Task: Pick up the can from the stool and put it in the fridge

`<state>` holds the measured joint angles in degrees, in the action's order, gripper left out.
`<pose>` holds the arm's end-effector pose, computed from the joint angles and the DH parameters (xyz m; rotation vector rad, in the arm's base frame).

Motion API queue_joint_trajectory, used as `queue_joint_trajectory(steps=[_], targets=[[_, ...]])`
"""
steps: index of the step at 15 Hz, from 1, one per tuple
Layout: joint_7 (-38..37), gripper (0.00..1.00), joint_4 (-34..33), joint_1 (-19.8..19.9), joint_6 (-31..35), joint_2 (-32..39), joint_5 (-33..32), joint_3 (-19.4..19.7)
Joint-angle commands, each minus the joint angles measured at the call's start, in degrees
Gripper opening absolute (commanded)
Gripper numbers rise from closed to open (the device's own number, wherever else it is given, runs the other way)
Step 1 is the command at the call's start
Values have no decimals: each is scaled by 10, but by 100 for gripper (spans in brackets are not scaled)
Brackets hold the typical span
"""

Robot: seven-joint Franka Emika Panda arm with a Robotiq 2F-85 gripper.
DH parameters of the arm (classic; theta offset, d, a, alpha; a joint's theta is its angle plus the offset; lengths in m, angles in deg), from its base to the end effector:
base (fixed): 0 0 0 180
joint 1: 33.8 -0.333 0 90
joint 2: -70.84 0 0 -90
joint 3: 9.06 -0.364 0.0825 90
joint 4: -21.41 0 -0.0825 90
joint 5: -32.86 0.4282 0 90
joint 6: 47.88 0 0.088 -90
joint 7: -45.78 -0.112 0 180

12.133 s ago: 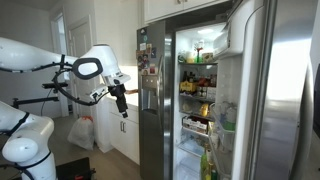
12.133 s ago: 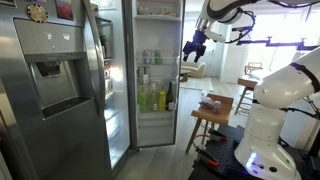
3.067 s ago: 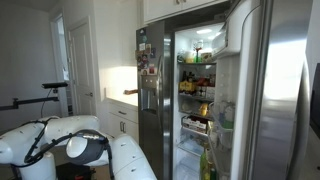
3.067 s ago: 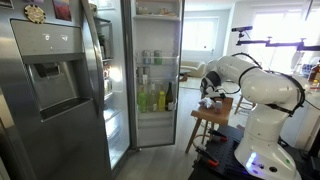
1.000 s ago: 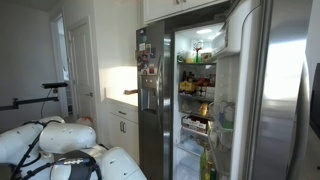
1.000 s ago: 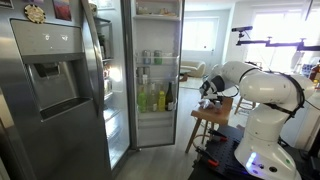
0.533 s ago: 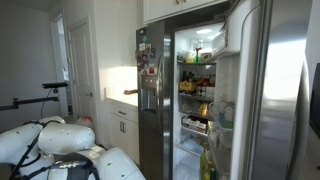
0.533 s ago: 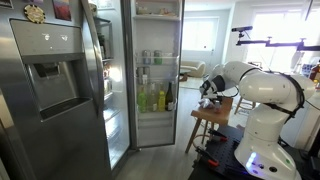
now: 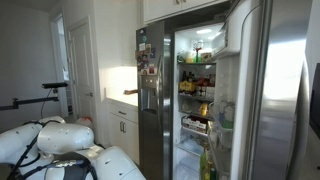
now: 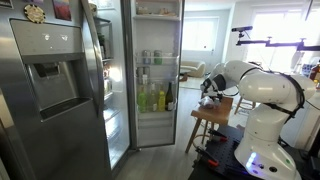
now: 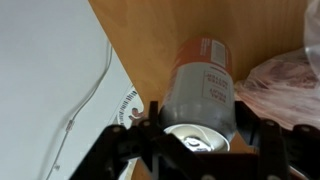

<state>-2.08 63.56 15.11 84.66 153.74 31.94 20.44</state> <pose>0.4120 -0.7877 0.0724 1.7123 -1.9685 0.1606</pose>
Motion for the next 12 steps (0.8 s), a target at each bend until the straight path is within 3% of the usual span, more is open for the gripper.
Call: queue_joint_trajectory(steps=[1,6,12], targets=[[-1,49,19,2,36,-22,9,-3],[12,49,68,-2,112,-47,11,-8],[29,49,186,-10,224,-119,9,-16]])
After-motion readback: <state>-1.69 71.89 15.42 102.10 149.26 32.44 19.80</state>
